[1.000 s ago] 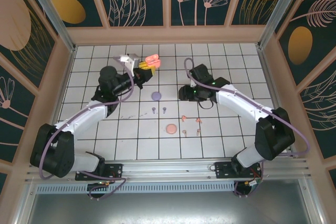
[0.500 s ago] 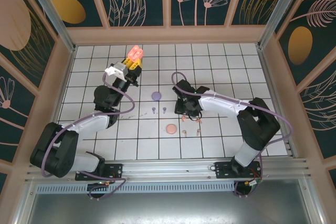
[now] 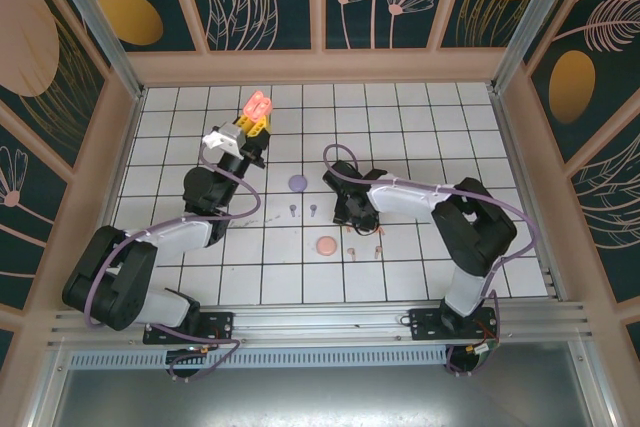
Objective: Insert wireless bluetooth earbuds into charging case
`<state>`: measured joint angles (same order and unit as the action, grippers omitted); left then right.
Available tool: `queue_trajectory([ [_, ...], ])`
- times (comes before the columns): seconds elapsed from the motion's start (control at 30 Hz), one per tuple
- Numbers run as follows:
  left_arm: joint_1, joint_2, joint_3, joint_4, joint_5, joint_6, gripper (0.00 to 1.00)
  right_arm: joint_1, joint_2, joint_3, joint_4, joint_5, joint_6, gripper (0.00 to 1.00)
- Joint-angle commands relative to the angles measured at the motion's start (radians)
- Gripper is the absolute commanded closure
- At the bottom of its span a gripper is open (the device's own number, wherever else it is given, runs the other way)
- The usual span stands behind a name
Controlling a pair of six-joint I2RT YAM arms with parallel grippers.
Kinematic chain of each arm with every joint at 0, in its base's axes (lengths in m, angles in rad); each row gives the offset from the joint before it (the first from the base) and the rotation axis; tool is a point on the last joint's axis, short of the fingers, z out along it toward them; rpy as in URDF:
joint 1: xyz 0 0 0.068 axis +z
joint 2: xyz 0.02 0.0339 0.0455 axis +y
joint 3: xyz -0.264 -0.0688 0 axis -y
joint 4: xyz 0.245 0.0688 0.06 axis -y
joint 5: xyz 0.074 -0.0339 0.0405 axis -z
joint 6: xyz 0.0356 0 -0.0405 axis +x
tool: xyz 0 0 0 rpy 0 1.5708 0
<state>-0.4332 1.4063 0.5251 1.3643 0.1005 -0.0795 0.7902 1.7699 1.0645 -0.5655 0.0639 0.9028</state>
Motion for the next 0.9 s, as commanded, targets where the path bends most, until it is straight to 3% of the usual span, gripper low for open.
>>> queue_trajectory([
  [0.0, -0.011, 0.014, -0.009, 0.062, 0.026, -0.007, 1.00, 0.009, 0.019, -0.007, -0.005, 0.024, 0.042, 0.56],
  [0.87, -0.035, 0.037, -0.008, 0.061, 0.047, -0.017, 1.00, 0.033, 0.063, 0.008, 0.012, 0.019, 0.064, 0.73],
])
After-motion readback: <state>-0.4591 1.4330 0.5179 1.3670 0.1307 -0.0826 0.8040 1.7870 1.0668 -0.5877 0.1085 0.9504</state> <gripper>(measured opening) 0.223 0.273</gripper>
